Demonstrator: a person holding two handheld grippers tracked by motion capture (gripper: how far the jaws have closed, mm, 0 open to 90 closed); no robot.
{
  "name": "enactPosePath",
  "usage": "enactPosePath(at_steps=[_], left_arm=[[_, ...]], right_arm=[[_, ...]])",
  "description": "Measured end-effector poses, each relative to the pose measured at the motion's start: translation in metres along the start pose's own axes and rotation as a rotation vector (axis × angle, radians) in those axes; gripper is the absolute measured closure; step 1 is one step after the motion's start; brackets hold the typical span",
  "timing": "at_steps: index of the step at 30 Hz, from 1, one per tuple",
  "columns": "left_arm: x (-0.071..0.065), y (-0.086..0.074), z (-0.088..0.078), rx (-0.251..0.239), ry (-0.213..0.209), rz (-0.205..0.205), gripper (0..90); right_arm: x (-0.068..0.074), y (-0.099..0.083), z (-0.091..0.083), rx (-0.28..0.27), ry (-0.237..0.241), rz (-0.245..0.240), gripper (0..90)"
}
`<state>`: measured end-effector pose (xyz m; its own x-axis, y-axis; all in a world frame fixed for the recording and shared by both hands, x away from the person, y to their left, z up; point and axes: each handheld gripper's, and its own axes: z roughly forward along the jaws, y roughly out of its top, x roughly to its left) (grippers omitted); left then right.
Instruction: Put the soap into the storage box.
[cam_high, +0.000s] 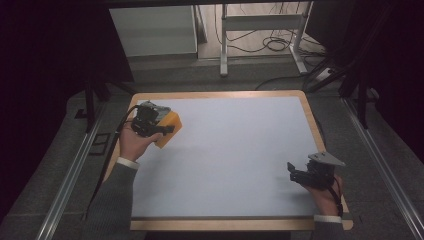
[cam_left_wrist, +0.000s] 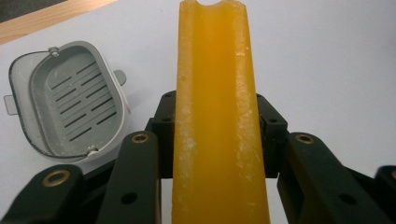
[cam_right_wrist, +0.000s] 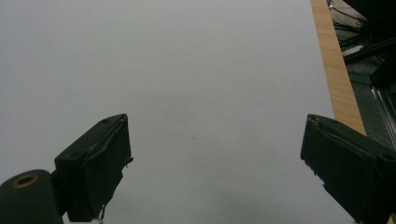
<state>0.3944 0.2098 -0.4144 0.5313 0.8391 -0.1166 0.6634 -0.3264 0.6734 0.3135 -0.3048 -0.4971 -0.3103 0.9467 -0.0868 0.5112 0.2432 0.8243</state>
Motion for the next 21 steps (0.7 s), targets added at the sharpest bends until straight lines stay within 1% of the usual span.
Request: enactPosePath(at_steps=[6,7,9,12,18,21], left_arm=[[0.007,0.002,0.002,0.004,0.005,-0.014,61.4],[0.009,0.003,0.002,0.001,-0.003,-0.018,61.4],[0.010,0.003,0.003,0.000,-0.005,-0.021,61.4],[0.013,0.005,0.003,-0.002,0.005,-0.028,61.4],[0.021,0.008,0.001,-0.012,0.011,-0.049,61.4],[0.025,0.009,0.002,-0.009,0.029,-0.067,61.4]], right_arm=[[-0.001,0.000,0.000,0.000,-0.002,0.001,8.6],[-0.001,0.000,0.000,0.000,-0.002,0.001,8.6],[-0.001,0.000,0.000,0.000,-0.002,0.001,8.6],[-0.001,0.000,0.000,0.000,-0.003,0.001,8.6],[-0.001,-0.001,0.001,0.001,-0.004,0.001,8.5],[-0.001,-0.001,0.001,0.001,-0.006,0.000,8.6]])
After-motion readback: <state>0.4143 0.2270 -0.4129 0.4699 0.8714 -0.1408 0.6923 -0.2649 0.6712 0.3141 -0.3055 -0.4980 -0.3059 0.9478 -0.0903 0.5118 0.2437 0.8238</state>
